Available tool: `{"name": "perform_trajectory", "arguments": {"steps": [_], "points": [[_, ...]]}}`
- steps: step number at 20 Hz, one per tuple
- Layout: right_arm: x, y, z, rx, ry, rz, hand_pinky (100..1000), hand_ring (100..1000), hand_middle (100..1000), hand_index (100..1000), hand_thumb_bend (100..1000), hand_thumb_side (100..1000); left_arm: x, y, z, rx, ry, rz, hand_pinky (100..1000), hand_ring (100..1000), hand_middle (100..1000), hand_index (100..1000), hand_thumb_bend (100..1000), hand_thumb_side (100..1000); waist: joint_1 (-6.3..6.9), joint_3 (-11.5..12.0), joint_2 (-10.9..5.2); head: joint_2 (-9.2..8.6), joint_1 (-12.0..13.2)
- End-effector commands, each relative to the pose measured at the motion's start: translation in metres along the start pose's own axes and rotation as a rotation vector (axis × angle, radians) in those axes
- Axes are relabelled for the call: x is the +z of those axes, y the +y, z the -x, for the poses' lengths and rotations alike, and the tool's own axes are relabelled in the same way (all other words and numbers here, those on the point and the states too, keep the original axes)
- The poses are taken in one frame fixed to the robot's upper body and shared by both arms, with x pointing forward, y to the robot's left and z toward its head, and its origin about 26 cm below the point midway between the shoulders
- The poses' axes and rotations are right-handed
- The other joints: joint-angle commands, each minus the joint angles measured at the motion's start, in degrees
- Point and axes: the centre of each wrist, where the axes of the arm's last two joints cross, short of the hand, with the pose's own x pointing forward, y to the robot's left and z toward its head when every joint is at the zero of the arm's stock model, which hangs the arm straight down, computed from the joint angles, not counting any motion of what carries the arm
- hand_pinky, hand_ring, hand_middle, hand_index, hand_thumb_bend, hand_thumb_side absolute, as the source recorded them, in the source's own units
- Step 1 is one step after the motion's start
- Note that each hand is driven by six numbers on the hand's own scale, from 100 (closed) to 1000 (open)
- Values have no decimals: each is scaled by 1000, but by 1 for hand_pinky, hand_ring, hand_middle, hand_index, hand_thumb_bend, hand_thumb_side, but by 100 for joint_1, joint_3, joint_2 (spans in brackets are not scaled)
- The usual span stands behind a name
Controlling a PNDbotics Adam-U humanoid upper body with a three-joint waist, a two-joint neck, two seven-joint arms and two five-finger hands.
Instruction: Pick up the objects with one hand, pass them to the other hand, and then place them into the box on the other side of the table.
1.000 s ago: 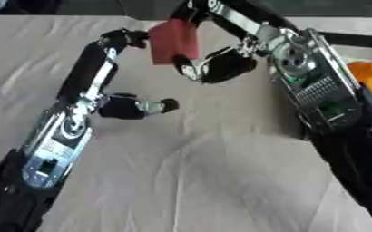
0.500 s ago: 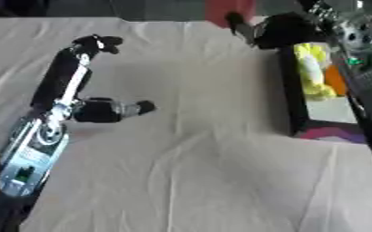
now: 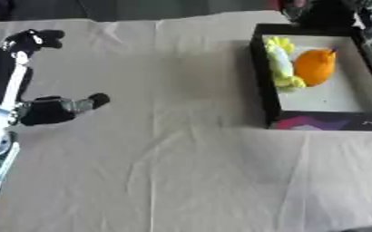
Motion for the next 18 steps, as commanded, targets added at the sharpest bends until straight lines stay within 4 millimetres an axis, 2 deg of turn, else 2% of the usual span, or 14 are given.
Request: {"name": "perform_trajectory", "arguments": {"steps": [1,4,7,16,18], "points": [[3,-20,13,39,39,57,929,737,531,549,100,100,-3,16,1,-28,-13,-46,789,739,639,823,842,473,77,-8,-241,-197,-173],[6,-22,23,46,73,66,929,738,531,550,100,100,-3,18,1,-26,-8,-60,789,738,638,823,841,471,89,-9,-241,-319,-276],[9,-23,31,57,98,65,928,737,531,550,100,100,-3,20,2,-24,-4,-75,789,738,638,824,842,467,101,-7,-244,-367,-327],[15,-22,55,81,173,46,924,739,534,554,100,100,-4,23,2,-24,1,-100,789,739,639,824,841,466,122,-2,-237,-359,-392],[17,-21,61,90,192,33,923,749,554,579,100,100,-4,24,3,-25,5,-107,789,739,639,825,840,466,127,2,-232,-336,-383]]}}
